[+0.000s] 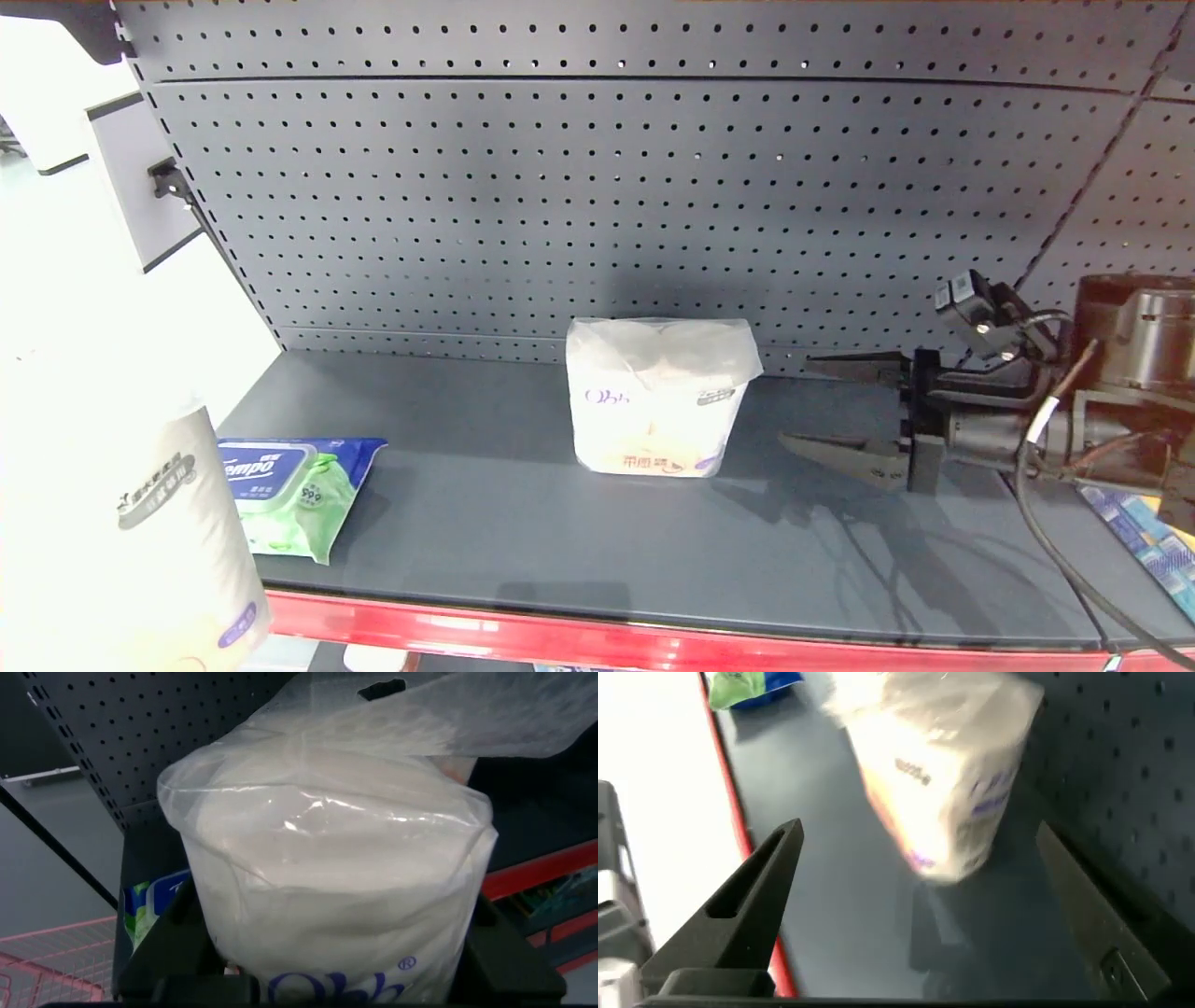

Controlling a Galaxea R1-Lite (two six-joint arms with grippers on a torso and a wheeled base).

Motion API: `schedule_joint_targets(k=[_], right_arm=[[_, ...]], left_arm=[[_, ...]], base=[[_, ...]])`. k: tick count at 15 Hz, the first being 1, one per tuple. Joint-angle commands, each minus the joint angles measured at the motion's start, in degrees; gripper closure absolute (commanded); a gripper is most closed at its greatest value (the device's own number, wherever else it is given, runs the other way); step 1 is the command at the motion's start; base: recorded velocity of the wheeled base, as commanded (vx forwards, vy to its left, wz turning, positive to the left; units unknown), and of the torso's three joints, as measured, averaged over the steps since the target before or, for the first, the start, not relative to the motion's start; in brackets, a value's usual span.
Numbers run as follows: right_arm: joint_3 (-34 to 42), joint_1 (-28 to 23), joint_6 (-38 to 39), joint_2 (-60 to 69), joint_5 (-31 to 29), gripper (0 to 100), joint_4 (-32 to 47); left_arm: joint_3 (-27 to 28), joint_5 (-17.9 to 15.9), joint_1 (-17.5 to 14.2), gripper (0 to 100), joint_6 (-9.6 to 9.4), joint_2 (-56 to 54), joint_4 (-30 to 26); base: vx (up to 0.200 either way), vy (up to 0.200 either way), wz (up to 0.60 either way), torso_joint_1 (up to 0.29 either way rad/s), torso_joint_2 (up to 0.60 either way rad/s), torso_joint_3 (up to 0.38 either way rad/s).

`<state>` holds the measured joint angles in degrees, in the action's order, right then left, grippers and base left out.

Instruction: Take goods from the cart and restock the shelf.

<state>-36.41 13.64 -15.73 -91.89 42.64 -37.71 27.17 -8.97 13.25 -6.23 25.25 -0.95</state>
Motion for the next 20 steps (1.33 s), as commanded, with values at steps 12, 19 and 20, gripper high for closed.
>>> schedule_joint_targets(k=[12,19,20], right_arm=[[-14.0,1.3,-6.7,-17.4,4.9,0,-0.1],[-19.4,3.9,-6.5,-21.7,5.3,0,-0.1],[-19.8,4.2,-6.5,-22.0,5.4,0,-0.1]], left_arm=[[0.3,0.2,-0.1,100,-0.19,1.6,0.0],[0.4,0.2,-0.1,100,-0.19,2.5,-0.1],[0.4,0.2,-0.1,100,-0.19,2.6,-0.1]], base=[[0.0,0.0,0.0,0.0,0.0,0.0],[0.0,0.0,0.0,0.0,0.0,0.0],[0.0,0.0,0.0,0.0,0.0,0.0]])
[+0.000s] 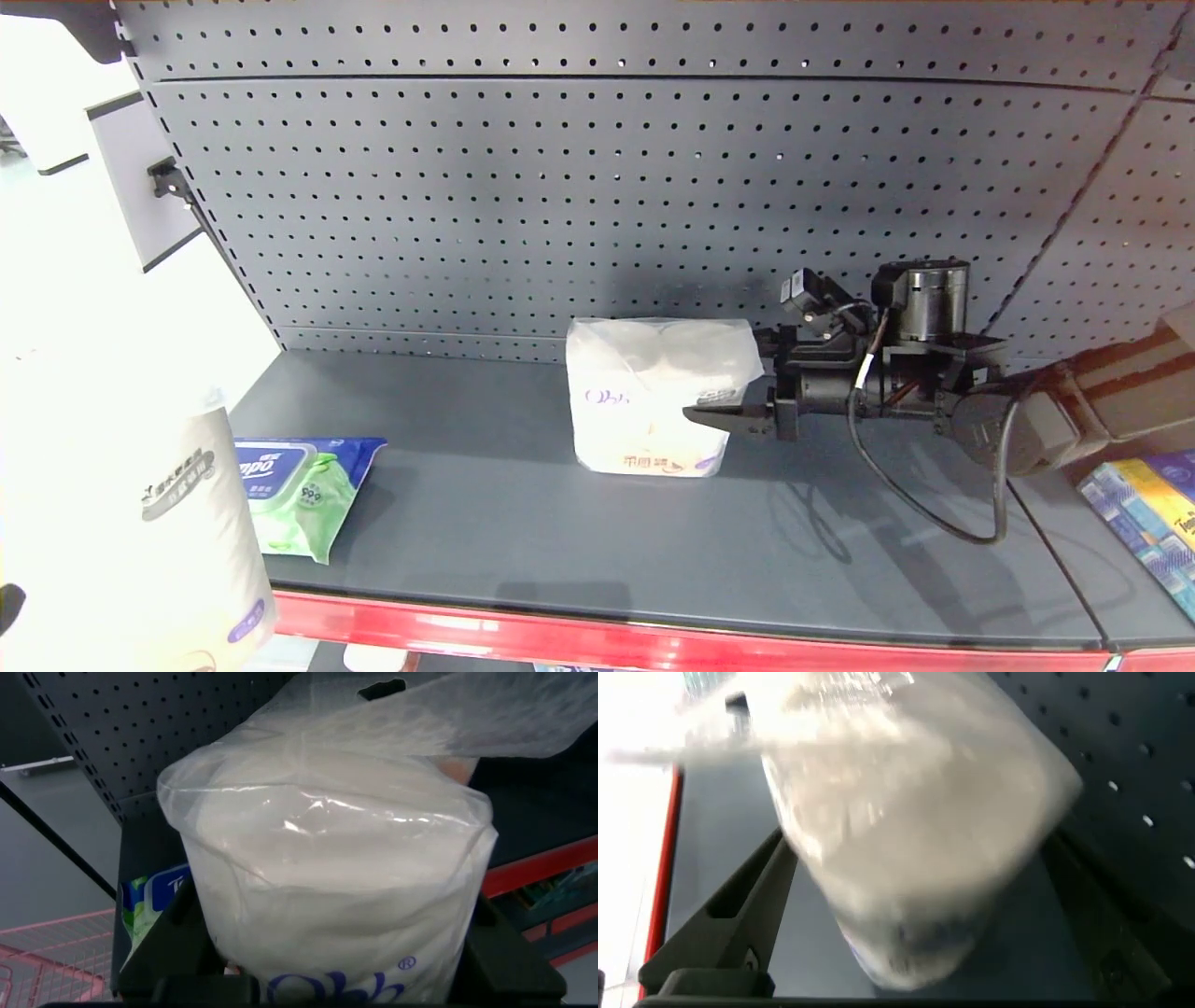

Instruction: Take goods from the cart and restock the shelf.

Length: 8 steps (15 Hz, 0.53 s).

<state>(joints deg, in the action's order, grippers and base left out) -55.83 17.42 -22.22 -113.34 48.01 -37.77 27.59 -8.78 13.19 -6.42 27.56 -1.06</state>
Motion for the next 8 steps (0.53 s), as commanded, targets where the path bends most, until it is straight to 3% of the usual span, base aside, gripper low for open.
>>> schedule_joint_targets(k=[1,3,4,8], right_arm=[[-1.2,0.9,0.1,-1.2,0.0,0,0.1],[-1.8,1.1,0.0,-1.8,0.1,0,0.0],[-2.0,1.2,0.0,-2.5,0.1,100,0.0],[-1.4,1.7,-0.1,-2.5,0.1,100,0.0]], left_arm=[[-0.1,0.0,0.0,100,-0.08,0.3,0.0],[0.0,0.1,0.0,100,-0.08,0.6,0.0],[0.0,0.1,0.0,100,-0.08,0.6,0.0],[-0.3,0.1,0.0,100,0.01,0.5,0.0]], base=[[0.0,0.0,0.0,0.0,0.0,0.0],[0.0,0.0,0.0,0.0,0.0,0.0],[0.0,0.0,0.0,0.0,0.0,0.0],[0.0,0.0,0.0,0.0,0.0,0.0]])
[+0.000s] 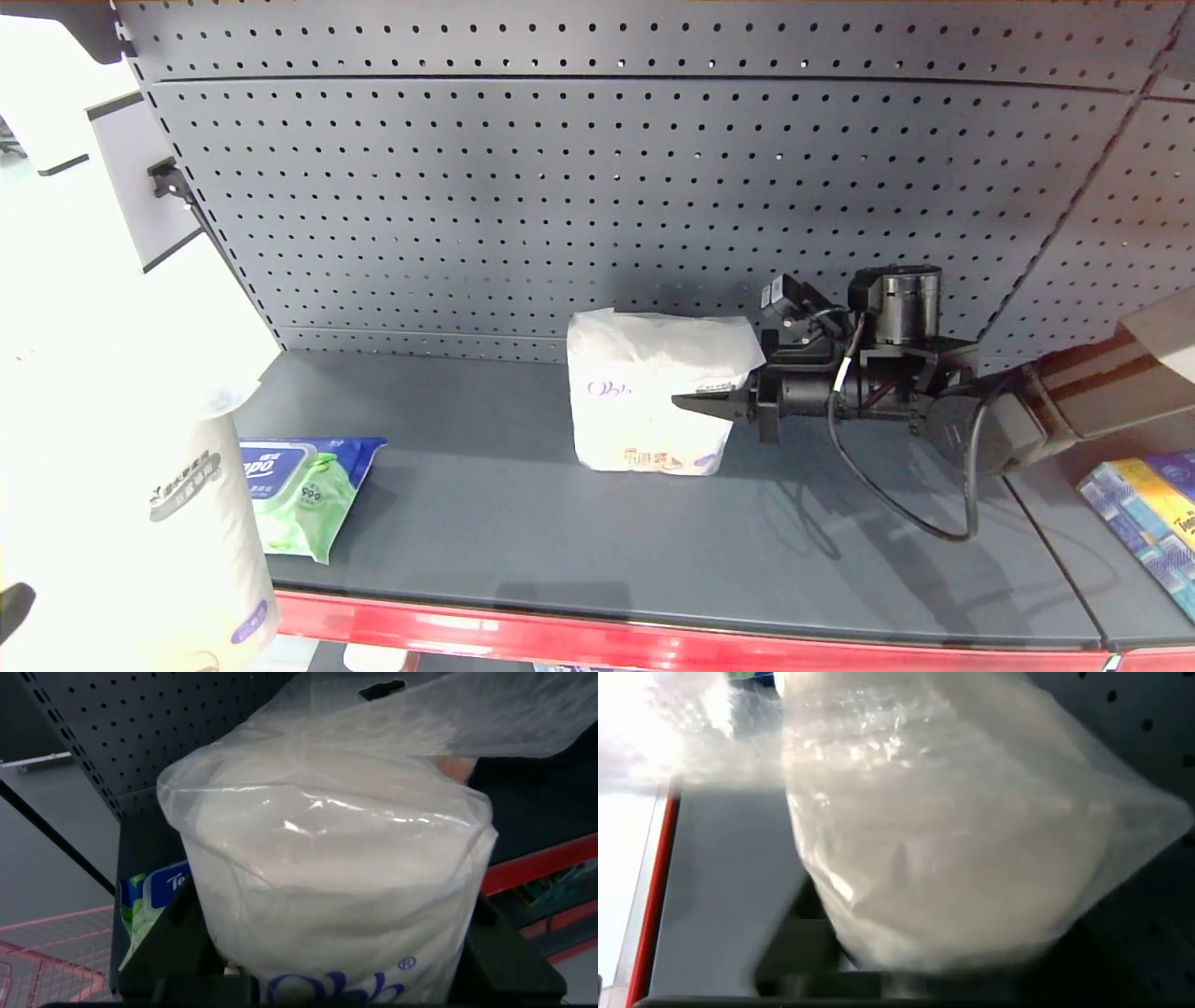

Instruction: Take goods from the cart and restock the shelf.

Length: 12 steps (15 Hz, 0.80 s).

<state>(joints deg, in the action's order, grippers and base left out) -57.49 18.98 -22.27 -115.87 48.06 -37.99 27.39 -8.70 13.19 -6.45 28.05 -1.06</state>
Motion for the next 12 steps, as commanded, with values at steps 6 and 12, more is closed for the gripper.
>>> schedule_joint_targets(k=[6,12], right_arm=[[15.7,0.6,-0.2,11.5,0.7,100,0.2],[28.8,0.6,-2.9,20.5,0.2,100,0.3]], left_arm=[[0.3,-0.1,0.0,100,0.03,-0.2,0.1],[0.2,-0.3,0.0,100,0.03,-0.3,0.1]], base=[[0.0,0.0,0.0,0.0,0.0,0.0],[0.0,0.0,0.0,0.0,0.0,0.0]])
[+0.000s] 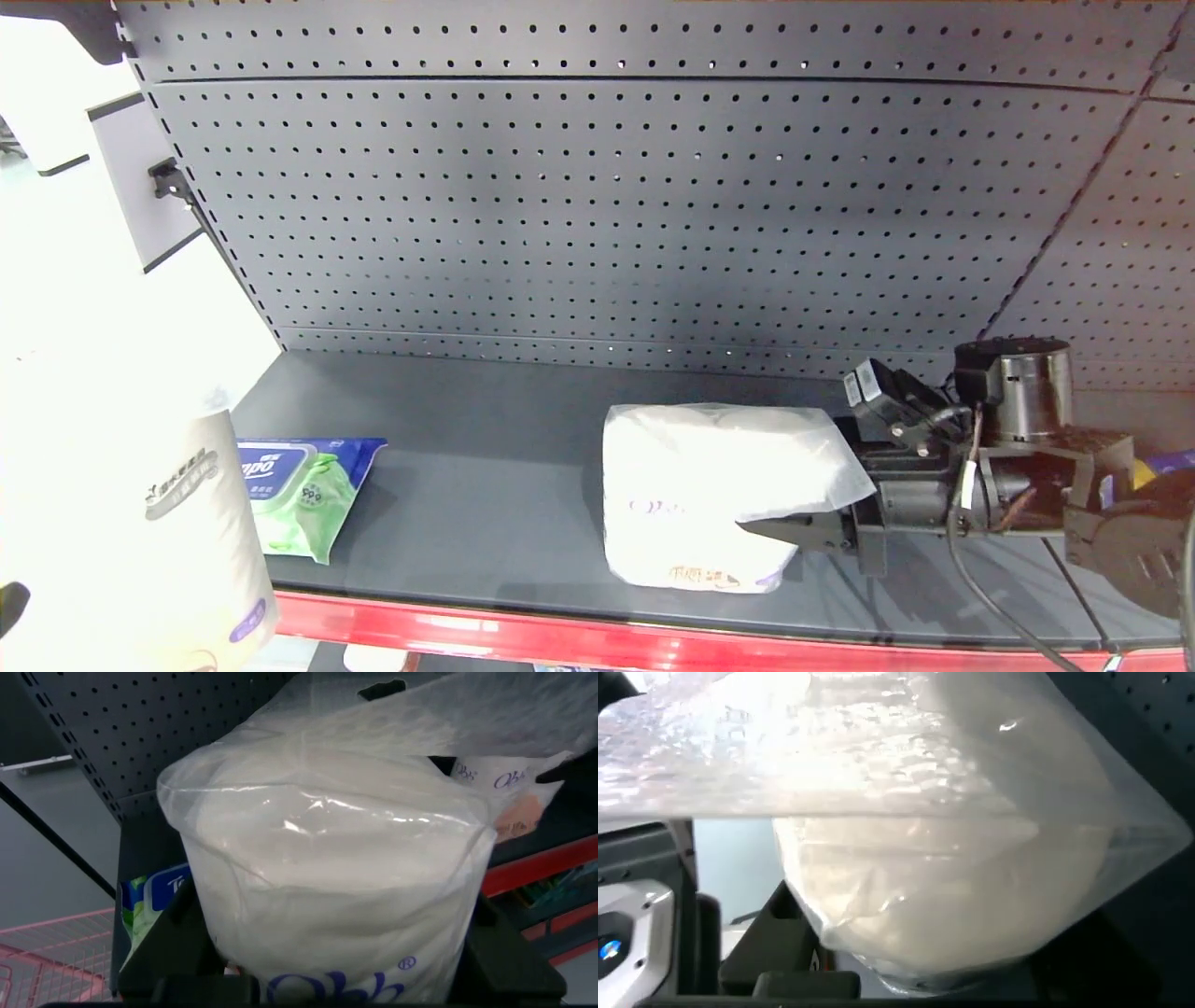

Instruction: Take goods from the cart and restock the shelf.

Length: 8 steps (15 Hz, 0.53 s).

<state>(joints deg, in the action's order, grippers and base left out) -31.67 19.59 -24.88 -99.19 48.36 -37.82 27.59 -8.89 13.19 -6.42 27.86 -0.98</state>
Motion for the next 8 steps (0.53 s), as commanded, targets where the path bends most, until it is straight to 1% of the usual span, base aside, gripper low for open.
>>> schedule_joint_targets(k=[1,2,8], right_arm=[[3.7,0.0,-0.3,4.3,-0.2,100,0.1],[5.0,-0.1,-0.7,5.2,-0.2,100,0.1],[6.8,-0.1,-2.4,5.5,-0.2,100,0.1]], left_arm=[[0.0,-0.1,0.0,100,0.01,-0.1,0.0],[-0.1,-0.1,0.0,100,0.01,-0.2,0.0],[0.1,-0.1,0.0,100,0.1,-0.2,0.0]], base=[[0.0,0.0,0.0,0.0,0.0,0.0],[0.0,0.0,0.0,0.0,0.0,0.0],[0.0,0.0,0.0,0.0,0.0,0.0]])
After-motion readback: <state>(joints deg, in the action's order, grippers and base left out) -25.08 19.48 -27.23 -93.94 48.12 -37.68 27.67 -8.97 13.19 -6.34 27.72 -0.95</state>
